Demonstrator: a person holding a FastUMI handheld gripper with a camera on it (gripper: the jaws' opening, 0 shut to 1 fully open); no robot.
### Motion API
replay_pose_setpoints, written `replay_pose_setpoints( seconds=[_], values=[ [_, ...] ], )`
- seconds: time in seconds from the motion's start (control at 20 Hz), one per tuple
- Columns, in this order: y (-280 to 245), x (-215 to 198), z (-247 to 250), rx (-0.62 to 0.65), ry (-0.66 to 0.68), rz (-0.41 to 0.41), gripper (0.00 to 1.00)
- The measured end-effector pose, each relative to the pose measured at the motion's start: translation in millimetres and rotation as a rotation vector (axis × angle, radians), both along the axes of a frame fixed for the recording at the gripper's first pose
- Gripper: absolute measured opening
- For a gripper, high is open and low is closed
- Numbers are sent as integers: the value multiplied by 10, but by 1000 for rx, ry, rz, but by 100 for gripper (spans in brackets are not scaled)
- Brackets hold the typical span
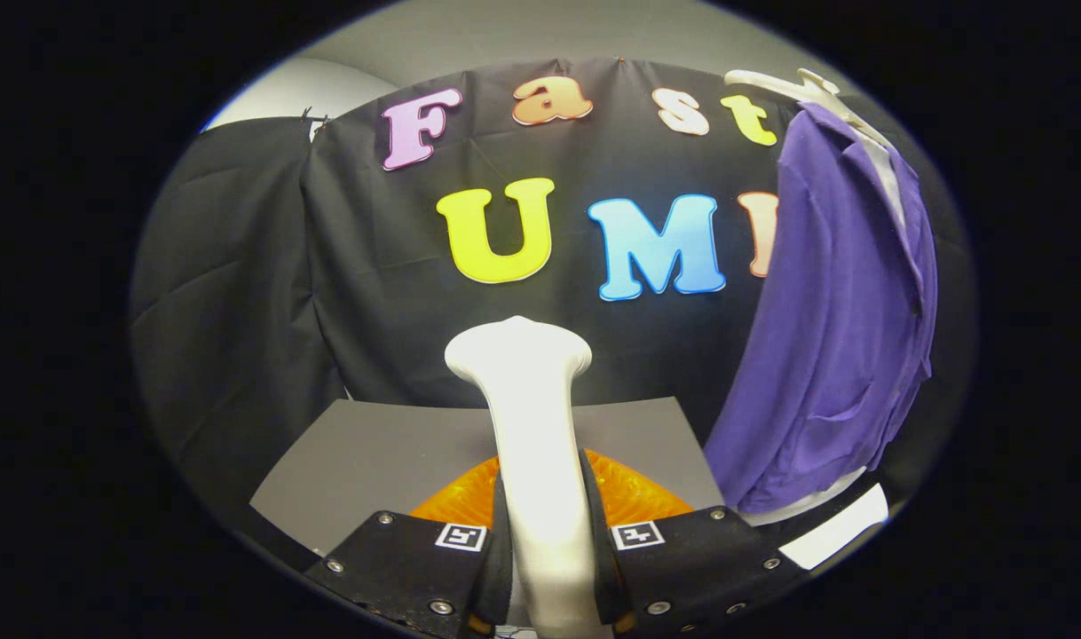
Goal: Iron the clothes twice with a garment steamer, once on the left side and once on the right side.
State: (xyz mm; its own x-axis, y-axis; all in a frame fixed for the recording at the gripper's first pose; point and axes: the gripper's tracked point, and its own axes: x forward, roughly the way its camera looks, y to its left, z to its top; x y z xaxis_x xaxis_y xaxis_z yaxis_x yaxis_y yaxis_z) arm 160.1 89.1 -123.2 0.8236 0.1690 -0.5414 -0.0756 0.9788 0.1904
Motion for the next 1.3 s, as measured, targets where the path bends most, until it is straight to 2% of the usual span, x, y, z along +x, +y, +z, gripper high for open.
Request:
replay_pose_setpoints(
  seconds=[0.3,0.5,0.7,0.95,1.3],
  values=[
    [-494,-472,211,-76,-132,-41,37],
    [-595,-690,333,-62,-193,-2,37],
    [-810,-889,495,-52,-240,-11,37],
    [-1090,-1199,752,-45,-302,32,37],
    [-1722,-1521,1043,-37,-368,-44,37]
  ],
)
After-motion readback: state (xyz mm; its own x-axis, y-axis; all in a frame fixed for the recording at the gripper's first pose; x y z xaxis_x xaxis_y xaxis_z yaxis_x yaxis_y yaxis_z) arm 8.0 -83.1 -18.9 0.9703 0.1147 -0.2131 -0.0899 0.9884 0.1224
